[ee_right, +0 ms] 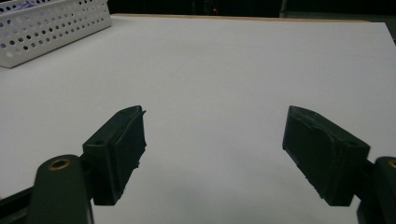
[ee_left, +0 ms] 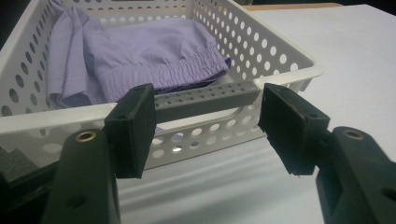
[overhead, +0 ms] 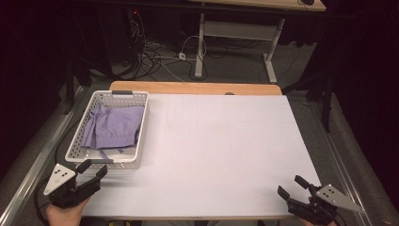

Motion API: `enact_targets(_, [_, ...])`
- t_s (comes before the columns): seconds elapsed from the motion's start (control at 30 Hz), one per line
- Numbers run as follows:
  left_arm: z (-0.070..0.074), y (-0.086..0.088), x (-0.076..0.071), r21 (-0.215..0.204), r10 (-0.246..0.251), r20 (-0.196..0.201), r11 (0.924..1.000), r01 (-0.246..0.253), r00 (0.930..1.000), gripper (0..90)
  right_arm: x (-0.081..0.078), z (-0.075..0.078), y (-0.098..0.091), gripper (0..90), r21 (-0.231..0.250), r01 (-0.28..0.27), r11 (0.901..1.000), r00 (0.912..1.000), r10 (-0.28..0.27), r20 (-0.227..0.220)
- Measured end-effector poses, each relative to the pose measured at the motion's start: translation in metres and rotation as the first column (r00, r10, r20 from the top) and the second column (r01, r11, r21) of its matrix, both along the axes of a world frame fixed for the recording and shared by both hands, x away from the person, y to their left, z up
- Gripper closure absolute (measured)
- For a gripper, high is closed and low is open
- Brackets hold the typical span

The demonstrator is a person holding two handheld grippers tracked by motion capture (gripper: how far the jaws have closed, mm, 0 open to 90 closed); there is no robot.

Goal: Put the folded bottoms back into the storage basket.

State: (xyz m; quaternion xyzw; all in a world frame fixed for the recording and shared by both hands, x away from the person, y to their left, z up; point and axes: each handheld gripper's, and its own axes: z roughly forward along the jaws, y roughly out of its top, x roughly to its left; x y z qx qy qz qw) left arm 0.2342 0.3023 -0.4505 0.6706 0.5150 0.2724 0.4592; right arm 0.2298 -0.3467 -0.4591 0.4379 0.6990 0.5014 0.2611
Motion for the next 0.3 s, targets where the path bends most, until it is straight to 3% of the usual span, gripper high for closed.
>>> enact_targets(0.3, [-0.0010, 0.0006, -0.0008, -0.008, 0.004, -0.003, 1.0000, -0.004, 1.0000, 34.9, -0.0002, 0.0002, 0.0000, 22.3, 0.000, -0.003, 1.0000, 1.0000, 0.003, 0.003])
